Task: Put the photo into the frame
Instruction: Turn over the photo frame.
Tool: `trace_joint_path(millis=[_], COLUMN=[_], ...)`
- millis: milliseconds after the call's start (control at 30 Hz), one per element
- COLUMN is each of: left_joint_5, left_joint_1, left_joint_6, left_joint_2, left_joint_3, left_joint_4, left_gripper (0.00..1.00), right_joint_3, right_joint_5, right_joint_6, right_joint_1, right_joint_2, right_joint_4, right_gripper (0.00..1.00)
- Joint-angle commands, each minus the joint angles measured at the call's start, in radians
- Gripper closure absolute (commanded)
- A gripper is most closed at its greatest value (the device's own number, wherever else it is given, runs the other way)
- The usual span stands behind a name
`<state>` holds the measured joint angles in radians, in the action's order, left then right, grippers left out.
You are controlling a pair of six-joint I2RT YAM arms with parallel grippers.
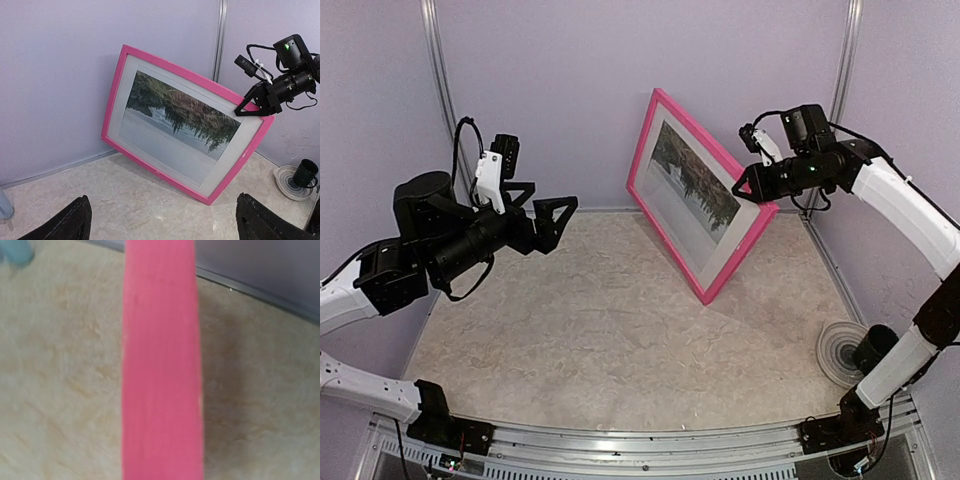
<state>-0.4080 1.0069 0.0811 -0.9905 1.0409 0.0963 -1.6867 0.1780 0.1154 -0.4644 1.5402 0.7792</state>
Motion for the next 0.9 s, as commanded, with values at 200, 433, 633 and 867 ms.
trace_joint_path(millis=[200, 433, 633, 867], left_joint_5=[0.023, 0.003, -0.022, -0.107], left_joint_1=[0.015, 0.044, 0.079, 0.157], left_joint_6=[0.063, 0.173, 0.330, 0.661], left_joint_2=[-0.009, -0.039, -0.085, -0.121], left_joint_3=[-0.068, -0.103, -0.151, -0.260], left_joint_4=[-0.075, -0.088, -0.165, -0.254], left_gripper=[0.01, 0.01, 0.01, 0.01], right_joint_3=[0.218, 0.507, 0.699, 0.907], right_joint_5=[0.154, 0.121, 0.023, -0.106], right_joint_6=[0.337, 0.581, 0.692, 0.814], right_joint_1=[0.078, 0.079, 0.078, 0.078], right_joint_2=[-0.233, -0.383, -0.492, -0.604], right_joint_4=[-0.465, -0.638, -0.707, -0.771], right_gripper=[1.00, 1.00, 1.00, 1.00])
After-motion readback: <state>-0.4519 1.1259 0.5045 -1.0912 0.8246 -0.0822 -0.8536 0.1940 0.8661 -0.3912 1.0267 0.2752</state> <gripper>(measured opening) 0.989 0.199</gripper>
